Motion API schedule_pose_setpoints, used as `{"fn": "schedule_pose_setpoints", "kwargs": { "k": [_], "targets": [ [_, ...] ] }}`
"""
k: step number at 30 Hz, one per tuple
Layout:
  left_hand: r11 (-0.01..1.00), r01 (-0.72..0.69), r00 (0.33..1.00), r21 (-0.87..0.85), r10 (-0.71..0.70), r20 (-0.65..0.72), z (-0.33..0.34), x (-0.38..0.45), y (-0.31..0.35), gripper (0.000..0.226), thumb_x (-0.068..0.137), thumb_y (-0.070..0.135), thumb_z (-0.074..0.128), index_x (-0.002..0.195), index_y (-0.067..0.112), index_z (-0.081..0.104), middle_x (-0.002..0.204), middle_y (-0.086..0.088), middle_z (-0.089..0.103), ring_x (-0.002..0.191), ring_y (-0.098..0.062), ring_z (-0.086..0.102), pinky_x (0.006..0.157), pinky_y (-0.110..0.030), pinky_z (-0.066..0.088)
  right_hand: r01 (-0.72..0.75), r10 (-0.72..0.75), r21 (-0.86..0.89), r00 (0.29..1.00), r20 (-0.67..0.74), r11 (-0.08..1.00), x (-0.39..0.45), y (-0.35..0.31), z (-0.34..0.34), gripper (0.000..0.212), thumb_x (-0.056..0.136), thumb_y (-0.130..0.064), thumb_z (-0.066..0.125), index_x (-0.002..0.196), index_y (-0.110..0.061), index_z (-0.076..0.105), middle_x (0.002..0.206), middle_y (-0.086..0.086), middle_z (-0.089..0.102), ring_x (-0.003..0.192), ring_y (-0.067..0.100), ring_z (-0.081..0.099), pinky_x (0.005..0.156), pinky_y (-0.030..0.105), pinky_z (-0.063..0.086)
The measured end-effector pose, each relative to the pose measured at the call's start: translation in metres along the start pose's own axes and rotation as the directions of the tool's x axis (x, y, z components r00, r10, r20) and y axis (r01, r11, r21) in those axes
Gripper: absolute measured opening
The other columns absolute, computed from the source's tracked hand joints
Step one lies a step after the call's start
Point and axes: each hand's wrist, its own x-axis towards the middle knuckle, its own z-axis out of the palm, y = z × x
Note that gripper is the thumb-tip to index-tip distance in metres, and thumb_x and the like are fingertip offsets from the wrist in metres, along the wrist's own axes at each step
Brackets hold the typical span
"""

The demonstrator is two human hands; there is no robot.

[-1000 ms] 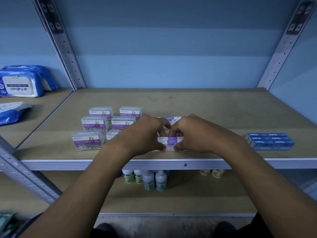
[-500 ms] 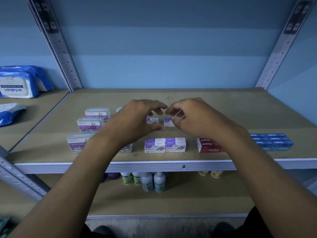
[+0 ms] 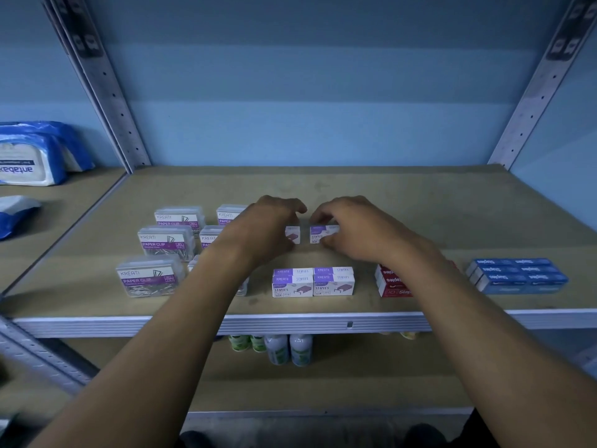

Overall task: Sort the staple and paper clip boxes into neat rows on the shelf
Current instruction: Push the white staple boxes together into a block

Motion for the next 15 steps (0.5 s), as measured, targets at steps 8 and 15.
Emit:
{"fn": "schedule_pose_setpoints", "kwargs": {
  "k": [8,15],
  "targets": [
    [0.998,0.045,0.999,0.036,-0.044,-0.022,0.007,0.006,0.001,0.025,0.077,0.015,0.072,0.101,0.022,0.068,0.102,-0.002,0.067,0.097,-0.023,0.061,0.081,-0.035,0.051,-0.019,0.019,0.003,0.999,-0.042,1.000,0.009,0.003,0.011,0.024,0.087,-0.018,0.066,0.106,-0.032,0.071,0.118,0.004,0.063,0.102,0.022,0.064,0.088,0.035,0.055],
    [0.997,0.058,0.998,0.040,-0.057,-0.031,0.000,-0.001,0.013,0.013,0.080,0.017,0.070,0.088,0.027,0.075,0.095,0.001,0.066,0.094,-0.021,0.058,0.077,-0.031,0.048,-0.024,0.026,0.036,0.998,-0.062,0.999,0.004,0.003,0.003,0.020,0.085,-0.017,0.067,0.096,-0.032,0.074,0.108,0.000,0.067,0.095,0.017,0.065,0.085,0.034,0.057]
  ]
}}
